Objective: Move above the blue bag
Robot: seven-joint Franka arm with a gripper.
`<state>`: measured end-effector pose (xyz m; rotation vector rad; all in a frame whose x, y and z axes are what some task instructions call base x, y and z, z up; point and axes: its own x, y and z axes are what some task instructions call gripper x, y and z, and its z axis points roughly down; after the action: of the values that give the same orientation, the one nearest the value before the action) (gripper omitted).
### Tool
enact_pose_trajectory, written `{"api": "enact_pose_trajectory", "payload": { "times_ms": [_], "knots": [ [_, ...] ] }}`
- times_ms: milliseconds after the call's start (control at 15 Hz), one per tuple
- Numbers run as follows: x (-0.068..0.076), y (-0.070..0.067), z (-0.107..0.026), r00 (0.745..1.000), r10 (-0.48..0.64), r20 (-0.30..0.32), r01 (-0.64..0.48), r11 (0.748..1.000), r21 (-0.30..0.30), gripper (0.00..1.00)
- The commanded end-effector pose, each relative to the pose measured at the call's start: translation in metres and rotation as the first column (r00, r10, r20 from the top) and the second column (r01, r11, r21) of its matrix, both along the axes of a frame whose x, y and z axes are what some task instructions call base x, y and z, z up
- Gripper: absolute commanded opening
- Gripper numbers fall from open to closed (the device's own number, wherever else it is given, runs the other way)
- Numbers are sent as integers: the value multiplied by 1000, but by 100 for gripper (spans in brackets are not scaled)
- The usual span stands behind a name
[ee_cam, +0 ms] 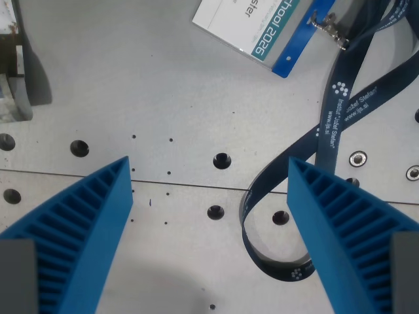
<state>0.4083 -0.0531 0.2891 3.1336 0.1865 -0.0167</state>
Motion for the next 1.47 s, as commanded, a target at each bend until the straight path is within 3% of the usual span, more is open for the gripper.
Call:
{"api": "enact_pose_trajectory", "payload": {
  "times_ms": [67,467,933,1200,1467],
  "knots": [
    [0,0,2,1000,0,6,0,1000,-1,100],
    [1,1,2,1000,24,6,-24,1000,-1,100],
    [10,6,-6,990,141,13,-141,990,0,100],
    [20,13,-14,971,239,10,-239,971,6,100],
    [32,23,-24,937,350,6,-350,936,21,100]
  ]
}}
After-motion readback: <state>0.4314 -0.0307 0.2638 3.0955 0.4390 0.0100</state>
